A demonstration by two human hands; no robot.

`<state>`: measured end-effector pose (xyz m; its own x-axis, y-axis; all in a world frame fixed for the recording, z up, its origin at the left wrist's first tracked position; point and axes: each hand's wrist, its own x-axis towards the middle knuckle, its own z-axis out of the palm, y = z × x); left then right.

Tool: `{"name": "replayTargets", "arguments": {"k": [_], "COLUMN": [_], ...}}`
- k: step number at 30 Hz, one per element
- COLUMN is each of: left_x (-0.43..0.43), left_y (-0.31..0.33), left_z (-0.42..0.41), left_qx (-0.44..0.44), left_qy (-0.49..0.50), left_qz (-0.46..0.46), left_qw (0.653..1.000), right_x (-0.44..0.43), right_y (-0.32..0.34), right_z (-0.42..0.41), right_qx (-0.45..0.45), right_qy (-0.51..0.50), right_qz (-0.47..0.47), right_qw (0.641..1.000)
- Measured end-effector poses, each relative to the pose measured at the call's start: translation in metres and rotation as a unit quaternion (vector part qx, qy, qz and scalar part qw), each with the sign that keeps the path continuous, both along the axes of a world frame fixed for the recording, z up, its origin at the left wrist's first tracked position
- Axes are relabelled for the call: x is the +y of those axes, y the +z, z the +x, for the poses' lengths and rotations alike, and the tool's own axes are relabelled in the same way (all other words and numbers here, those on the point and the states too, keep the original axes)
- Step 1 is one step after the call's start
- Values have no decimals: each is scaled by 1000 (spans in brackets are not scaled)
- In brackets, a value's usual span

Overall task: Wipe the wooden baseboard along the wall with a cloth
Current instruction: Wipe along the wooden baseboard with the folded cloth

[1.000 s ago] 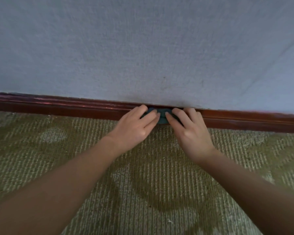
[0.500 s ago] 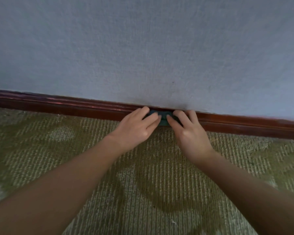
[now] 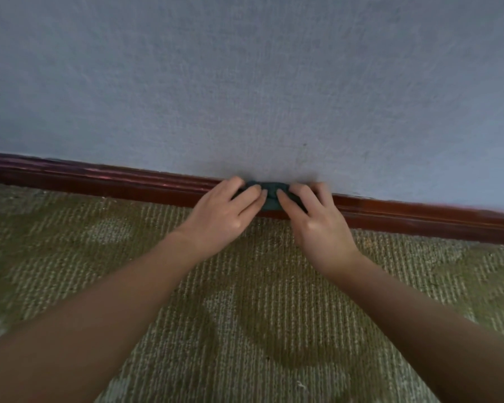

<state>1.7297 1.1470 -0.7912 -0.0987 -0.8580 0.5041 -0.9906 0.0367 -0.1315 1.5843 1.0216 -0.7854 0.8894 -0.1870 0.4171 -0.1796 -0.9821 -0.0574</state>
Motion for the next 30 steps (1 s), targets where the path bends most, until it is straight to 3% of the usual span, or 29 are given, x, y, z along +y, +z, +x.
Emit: {"name": "replayTargets", "arguments": {"k": [11,19,24,30], "left_x": [3,7,15,3], "left_y": [-9,2,3,6], "left_z": [3,3,10,-11], "left_qx": [3,12,-39,-5], "left_qy": [-7,-8,-14,-4], "left_qz": [9,69,71,54], "left_qw": [1000,997,997,998], "right_x": [6,16,16,0], "right_y": [-11,-7,4,6], "right_z": [1,6,2,-8], "right_qx": [1,20,55,61], "right_qy": [-3,-30,5,5], "right_qz": [6,42,-8,-51], "right_qw": [1000,998,998,997]}}
